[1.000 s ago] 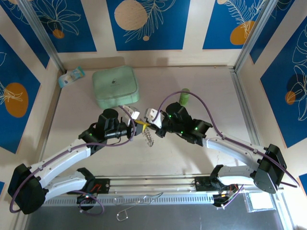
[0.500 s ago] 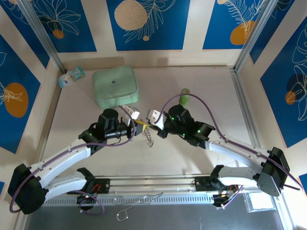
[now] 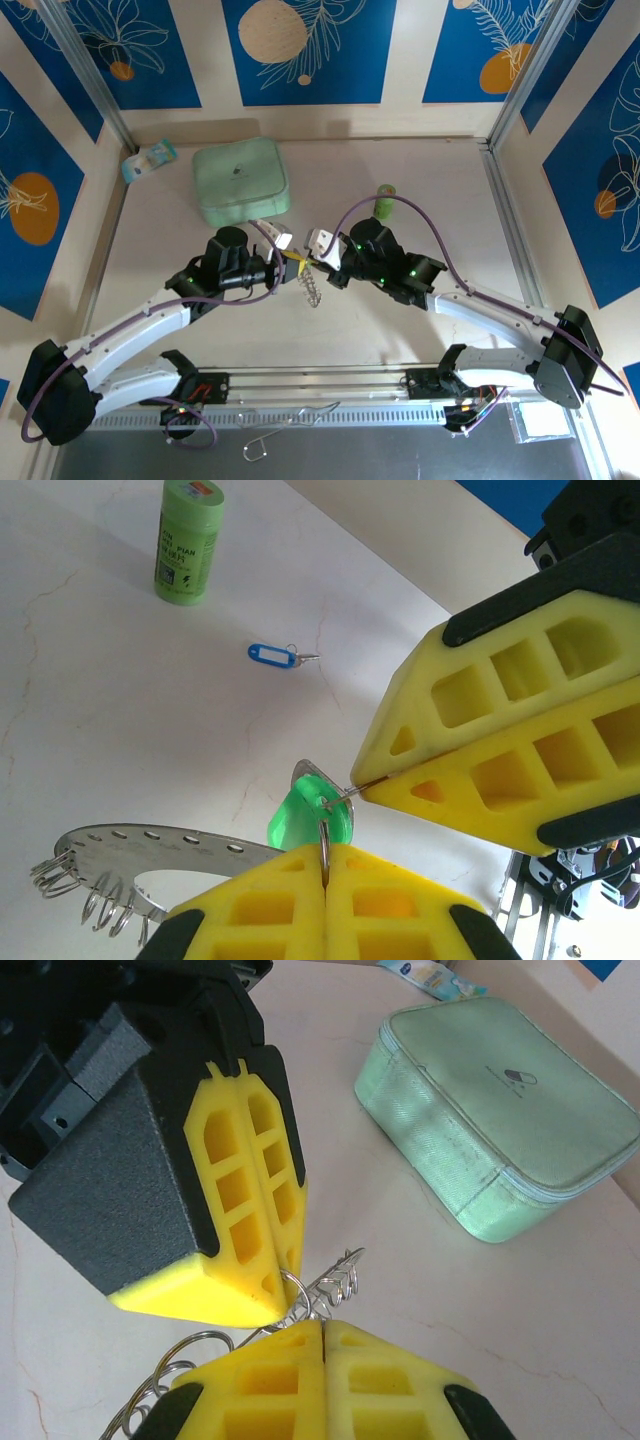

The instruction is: Put the keys on the keyring

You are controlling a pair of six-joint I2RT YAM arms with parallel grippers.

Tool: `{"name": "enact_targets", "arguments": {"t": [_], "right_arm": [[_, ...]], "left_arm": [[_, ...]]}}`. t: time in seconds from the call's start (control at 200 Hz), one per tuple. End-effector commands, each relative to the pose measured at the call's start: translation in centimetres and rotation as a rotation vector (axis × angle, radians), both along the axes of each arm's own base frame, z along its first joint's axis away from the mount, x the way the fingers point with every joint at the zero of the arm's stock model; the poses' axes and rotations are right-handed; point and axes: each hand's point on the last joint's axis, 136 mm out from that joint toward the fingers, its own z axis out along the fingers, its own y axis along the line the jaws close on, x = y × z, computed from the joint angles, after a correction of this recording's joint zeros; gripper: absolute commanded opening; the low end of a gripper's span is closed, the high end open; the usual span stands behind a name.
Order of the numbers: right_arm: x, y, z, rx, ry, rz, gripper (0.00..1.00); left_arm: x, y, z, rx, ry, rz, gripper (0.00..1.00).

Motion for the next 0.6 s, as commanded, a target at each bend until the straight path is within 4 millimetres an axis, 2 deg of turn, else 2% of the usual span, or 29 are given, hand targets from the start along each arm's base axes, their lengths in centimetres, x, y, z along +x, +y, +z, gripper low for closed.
{"name": "enact_targets", "arguments": {"t": [0.0,0.595], "right_arm": [[-0.01,0.46,0.8,0.023,-0.016,0.018,0.0],[-0.88,0.85,0.39,0.021,0.015,0.063,0.0]], "left_arm": [[-0.18,-1.03,2.54,-0.061,-0.048,-0.037,0.0],[-0.11,-1.02,2.59,-0.063,-0.049,-0.034,0.0]]}}
